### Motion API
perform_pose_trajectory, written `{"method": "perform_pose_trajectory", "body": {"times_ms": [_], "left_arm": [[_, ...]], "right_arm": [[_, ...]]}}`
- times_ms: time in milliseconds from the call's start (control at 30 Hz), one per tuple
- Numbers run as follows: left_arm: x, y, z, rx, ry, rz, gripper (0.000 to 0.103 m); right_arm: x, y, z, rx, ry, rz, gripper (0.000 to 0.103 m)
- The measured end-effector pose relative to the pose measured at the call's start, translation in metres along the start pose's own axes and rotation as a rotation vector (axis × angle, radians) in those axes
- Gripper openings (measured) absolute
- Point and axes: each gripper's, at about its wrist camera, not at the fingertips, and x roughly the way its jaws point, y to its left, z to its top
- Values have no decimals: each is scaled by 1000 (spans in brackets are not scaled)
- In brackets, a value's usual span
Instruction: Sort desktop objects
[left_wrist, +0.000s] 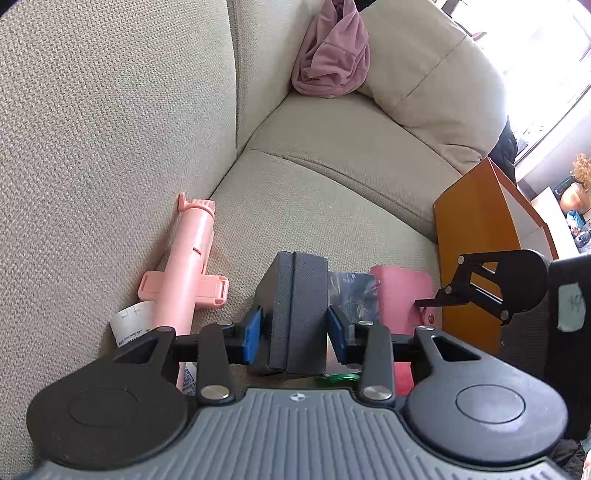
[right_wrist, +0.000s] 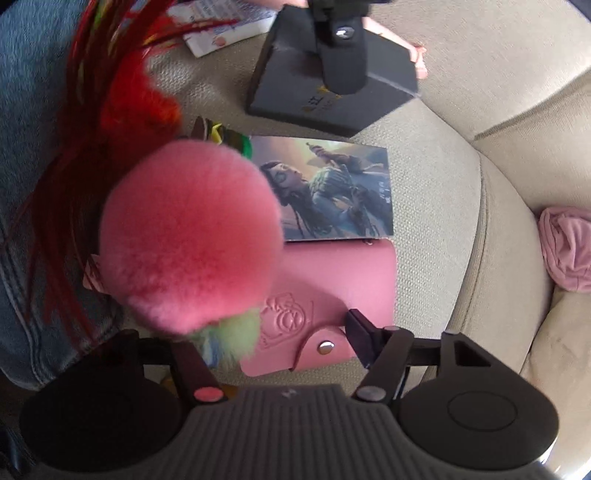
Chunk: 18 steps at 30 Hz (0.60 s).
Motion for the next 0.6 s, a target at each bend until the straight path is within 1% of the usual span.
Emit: {"method": "perform_pose_trajectory", "body": {"times_ms": [33,67,100,133,167,400,433,467,533,600], "left_arm": [[0,0,0,-2,0,-1,43],[-1,0,0,-4,0,-2,43],[3,1,0,-4,-1,-2,43],[4,2,-1,-5,-1,-3,43],[5,2,-1,-6,-1,-3,43],[6,3,0,-11,-5,-5,43],[7,3,0,-12,-6,-9,43],[7,4,0,-14,-7,-13,43],[6,4,0,-17,-11,-20,43],[7,4,0,-16,-11,-25,43]], "right_arm": [[-2,-4,-4,40,-6,3,57],[-6,-9,-8,88,-24,8,44],[-10,-16,-13,154,-36,9,16],[-16,-22,-17,206,-56,-2,15],[-21,-28,-23,252,-80,3,9],[-48,-64,-53,523,-217,-4,3],[-51,-69,-58,562,-237,7,2],[-59,-65,-49,613,-263,30,2],[-68,-72,-56,685,-315,80,1],[-73,-72,-60,761,-345,124,1]]}}
